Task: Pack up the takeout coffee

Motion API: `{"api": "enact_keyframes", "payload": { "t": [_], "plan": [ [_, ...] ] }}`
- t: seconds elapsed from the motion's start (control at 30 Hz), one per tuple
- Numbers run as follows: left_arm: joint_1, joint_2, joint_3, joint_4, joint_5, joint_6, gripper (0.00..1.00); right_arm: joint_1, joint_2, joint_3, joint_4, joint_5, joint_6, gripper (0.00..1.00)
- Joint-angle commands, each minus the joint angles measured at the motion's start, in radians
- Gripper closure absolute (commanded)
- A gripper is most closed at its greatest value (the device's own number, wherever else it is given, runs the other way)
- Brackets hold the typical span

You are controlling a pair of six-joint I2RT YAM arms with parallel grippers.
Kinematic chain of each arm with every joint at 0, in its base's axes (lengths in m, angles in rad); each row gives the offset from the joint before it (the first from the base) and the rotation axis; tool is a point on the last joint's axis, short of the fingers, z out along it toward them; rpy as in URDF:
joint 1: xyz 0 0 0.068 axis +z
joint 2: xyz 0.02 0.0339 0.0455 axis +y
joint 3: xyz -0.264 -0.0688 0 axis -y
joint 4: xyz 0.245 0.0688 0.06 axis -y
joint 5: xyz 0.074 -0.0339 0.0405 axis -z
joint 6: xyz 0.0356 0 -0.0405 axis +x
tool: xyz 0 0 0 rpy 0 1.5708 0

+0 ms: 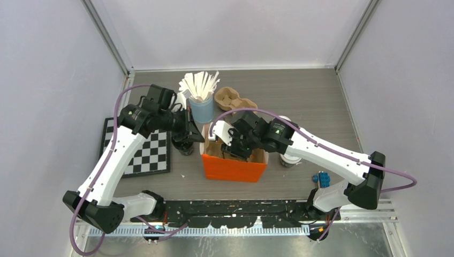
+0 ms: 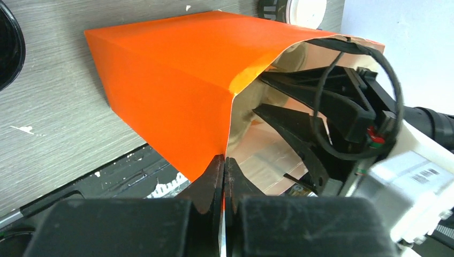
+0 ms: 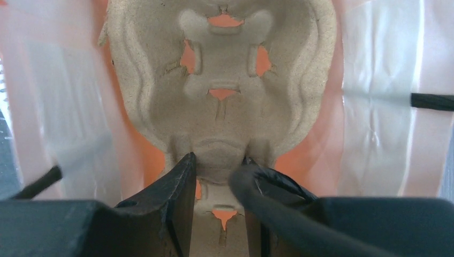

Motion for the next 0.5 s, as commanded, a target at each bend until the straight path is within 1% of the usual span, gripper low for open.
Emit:
{"api": "enact_keyframes", "payload": {
  "t": [0.0, 0.17, 0.37, 0.47],
  "plan": [
    [-0.005, -0.037, 0.011, -0.047, 0.0, 0.02, 1.0, 0.021, 0.035, 0.044, -0.013, 0.049, 0.042, 0.69],
    [-0.004, -0.044, 0.023, -0.065, -0.02, 0.036, 1.0, 0.03, 0.062, 0.049, -0.03, 0.056, 0.063, 0.69],
    [-0.004, -0.057, -0.004, -0.051, -0.002, 0.024, 1.0, 0.031, 0.06, 0.05, -0.034, 0.045, 0.074, 0.55],
    [-0.004, -0.063, -0.013, -0.053, 0.001, 0.024, 0.97, 0.031, 0.052, 0.033, -0.034, 0.043, 0.071, 0.53]
  ]
}}
